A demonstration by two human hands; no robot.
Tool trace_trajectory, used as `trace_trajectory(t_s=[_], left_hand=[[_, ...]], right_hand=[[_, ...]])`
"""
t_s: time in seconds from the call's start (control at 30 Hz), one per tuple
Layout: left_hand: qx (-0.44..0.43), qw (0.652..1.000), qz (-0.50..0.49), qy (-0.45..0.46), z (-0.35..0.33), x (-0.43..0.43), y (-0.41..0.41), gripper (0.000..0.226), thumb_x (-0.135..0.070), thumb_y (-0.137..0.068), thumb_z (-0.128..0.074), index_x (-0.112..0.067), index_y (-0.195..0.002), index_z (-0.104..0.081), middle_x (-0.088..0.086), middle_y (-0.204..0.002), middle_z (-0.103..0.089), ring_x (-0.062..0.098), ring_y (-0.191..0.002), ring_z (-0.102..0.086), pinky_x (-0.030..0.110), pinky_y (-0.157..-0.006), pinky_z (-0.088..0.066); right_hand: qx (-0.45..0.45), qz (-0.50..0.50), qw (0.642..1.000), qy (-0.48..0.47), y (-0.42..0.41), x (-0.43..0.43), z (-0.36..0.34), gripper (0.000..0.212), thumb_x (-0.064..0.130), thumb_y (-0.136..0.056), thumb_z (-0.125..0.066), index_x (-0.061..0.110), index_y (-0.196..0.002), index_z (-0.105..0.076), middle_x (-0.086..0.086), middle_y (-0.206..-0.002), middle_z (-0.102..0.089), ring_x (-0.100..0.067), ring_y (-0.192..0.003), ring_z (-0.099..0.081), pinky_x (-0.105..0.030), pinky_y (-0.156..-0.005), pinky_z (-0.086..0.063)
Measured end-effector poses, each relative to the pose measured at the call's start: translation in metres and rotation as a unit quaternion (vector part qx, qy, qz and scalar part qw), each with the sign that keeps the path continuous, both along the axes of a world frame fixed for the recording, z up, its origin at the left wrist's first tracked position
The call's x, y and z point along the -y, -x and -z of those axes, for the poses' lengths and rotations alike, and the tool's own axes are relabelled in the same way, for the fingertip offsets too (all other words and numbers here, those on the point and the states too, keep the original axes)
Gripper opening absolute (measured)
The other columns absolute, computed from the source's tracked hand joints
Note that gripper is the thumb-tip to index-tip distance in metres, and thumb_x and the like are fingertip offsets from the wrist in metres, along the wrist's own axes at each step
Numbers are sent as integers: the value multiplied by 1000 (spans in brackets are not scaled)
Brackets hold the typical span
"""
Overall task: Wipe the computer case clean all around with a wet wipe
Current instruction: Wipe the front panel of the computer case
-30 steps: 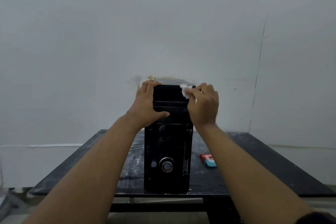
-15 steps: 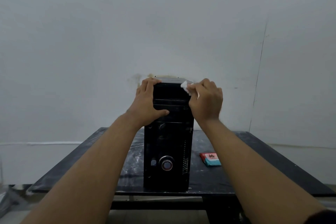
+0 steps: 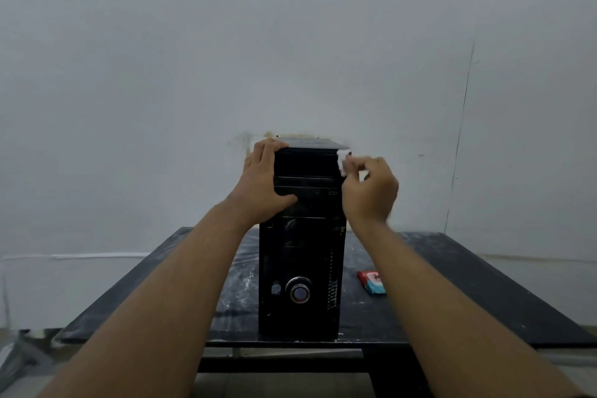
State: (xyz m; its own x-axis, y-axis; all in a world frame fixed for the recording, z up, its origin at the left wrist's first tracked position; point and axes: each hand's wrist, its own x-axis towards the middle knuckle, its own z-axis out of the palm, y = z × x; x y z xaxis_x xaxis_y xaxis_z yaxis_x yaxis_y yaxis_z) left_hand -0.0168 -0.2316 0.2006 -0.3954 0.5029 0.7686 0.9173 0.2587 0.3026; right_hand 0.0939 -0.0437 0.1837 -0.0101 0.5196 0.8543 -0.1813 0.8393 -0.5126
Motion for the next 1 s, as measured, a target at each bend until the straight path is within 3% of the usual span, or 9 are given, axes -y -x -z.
trace_trajectory(t_s=[0.2,0.4,0.5,0.57,0.8,0.93,1.0], left_hand=[[9,1000,-1,-1,2,0,-1,100,-30,-75,-90,-34,-153,-28,-14,-153,-24,24,-137,-35,43,-118,-40],[7,1000,0,5,0,2,-2,98,-29,-76,-89,-33,-153,-29,-16,-152,-23,21,-135,-34,41,-118,-40],[12,1000,-2,6,-1,2,-2,99,-28,-76,-90,-35,-153,-28,-16,-152,-23,22,-136,-34,44,-119,-40],[13,1000,-4,7,-1,0,-2,99,-28,-75,-90,-35,-152,-27,-15,-152,-22,24,-137,-34,46,-120,-40],[12,1000,-1,-2,-1,0,-3,97,-27,-77,-89,-33,-152,-28,-17,-150,-22,23,-135,-34,41,-118,-39],[7,1000,1,-2,0,0,-2,96,-26,-77,-88,-34,-151,-28,-17,-150,-23,21,-133,-35,39,-116,-39],[11,1000,3,-3,0,0,-2,96,-25,-77,-88,-35,-151,-28,-18,-149,-23,21,-133,-35,38,-115,-39]], right_hand=[[-7,-5,1000,20,6,0,10,7,18,-98,-76,16,-91,-77,3,-87,-67,-11,-70,-56,-13,-61,-35],[7,-4,1000,-23,0,-6,46,11,18,-98,-78,15,-108,-83,3,-82,-63,-12,-59,-47,-19,-56,-34],[-10,12,996,-84,2,-14,20,12,20,-100,-76,18,-109,-83,4,-80,-63,-13,-60,-49,-36,-59,-46],[-4,26,993,-119,1,-17,13,12,21,-101,-75,18,-110,-83,4,-78,-61,-14,-62,-50,-39,-63,-47],[-34,-124,992,16,1,-12,16,16,23,-101,-75,22,-115,-82,8,-88,-69,-13,-63,-52,-24,-57,-44],[-21,-122,992,27,0,-12,-10,14,23,-102,-72,25,-111,-82,11,-93,-71,-7,-71,-56,-16,-66,-43],[27,-79,996,-16,-2,-14,-23,14,25,-103,-71,28,-111,-82,15,-97,-69,-4,-84,-56,-19,-76,-44]])
